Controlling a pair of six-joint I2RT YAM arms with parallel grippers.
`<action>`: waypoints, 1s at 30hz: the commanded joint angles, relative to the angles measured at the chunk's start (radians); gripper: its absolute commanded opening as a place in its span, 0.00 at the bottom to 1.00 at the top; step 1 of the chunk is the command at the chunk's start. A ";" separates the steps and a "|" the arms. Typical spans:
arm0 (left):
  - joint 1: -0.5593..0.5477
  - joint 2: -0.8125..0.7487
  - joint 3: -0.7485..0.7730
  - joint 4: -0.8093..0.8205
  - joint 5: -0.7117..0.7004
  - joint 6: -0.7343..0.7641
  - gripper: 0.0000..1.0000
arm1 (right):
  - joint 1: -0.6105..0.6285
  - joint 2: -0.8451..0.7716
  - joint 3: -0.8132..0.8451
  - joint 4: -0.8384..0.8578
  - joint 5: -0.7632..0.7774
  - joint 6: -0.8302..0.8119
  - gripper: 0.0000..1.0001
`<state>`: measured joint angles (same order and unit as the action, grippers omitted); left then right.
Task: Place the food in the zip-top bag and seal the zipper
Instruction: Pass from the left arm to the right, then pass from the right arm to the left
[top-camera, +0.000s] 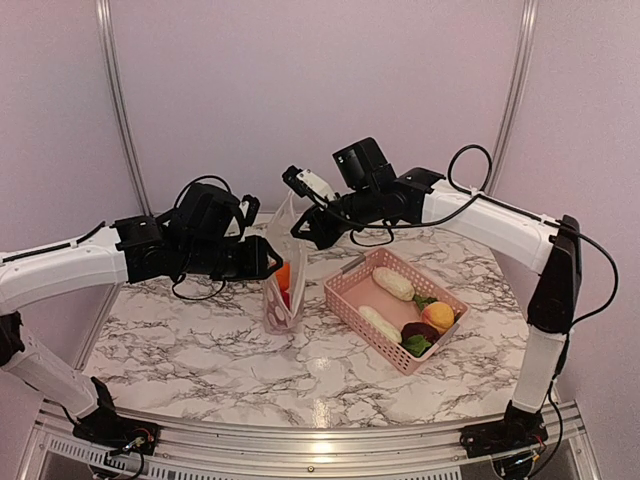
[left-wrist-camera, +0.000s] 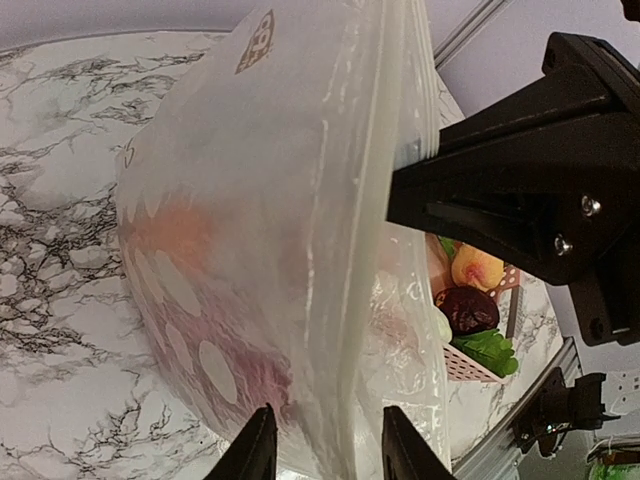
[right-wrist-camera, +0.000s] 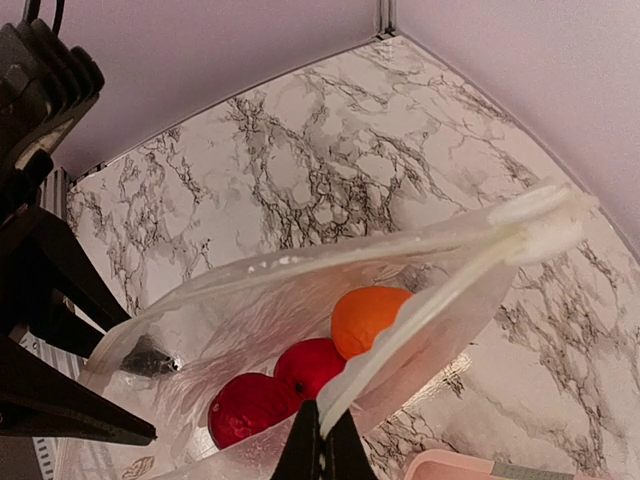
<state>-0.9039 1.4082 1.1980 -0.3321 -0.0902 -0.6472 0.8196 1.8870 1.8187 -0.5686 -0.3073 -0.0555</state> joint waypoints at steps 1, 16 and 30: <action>-0.005 0.011 0.035 -0.074 -0.048 -0.012 0.25 | -0.008 -0.012 0.020 0.022 0.012 0.005 0.00; -0.003 -0.005 0.057 -0.079 -0.223 0.049 0.00 | -0.036 -0.192 -0.155 -0.008 -0.237 -0.249 0.19; -0.003 -0.007 0.066 -0.054 -0.206 0.074 0.00 | -0.201 -0.350 -0.367 -0.095 -0.181 -0.407 0.42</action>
<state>-0.9070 1.4078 1.2282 -0.3943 -0.2813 -0.5961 0.6800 1.5646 1.5028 -0.6102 -0.5297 -0.4030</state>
